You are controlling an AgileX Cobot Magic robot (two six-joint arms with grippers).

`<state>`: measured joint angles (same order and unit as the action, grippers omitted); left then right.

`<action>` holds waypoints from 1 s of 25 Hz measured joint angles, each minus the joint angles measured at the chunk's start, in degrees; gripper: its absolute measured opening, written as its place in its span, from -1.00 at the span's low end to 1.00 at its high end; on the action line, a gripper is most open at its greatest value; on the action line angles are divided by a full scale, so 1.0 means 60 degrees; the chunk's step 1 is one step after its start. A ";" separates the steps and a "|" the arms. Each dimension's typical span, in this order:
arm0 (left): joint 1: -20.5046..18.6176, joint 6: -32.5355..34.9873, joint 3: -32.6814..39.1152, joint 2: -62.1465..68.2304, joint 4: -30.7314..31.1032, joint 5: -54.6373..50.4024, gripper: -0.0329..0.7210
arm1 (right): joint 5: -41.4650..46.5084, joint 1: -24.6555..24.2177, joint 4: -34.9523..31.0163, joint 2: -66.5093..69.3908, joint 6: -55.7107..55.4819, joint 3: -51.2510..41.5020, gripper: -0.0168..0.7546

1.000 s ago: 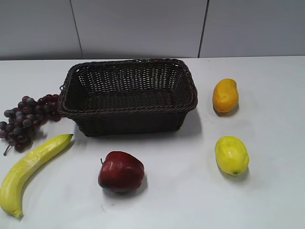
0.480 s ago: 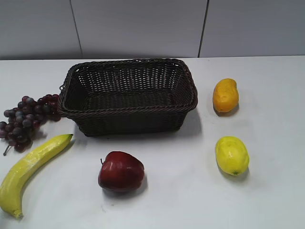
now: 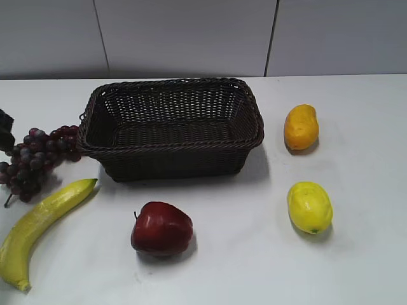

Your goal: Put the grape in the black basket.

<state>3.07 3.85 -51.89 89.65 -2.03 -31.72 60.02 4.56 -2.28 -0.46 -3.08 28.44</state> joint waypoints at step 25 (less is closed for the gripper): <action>0.0423 0.0219 -0.2736 0.4397 0.0778 0.0019 0.20 | 0.0000 0.0000 0.0000 0.0000 0.0000 0.0000 0.58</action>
<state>5.60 5.16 -68.30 116.03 2.64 -31.61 60.02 4.56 -2.28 -0.46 -3.08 28.44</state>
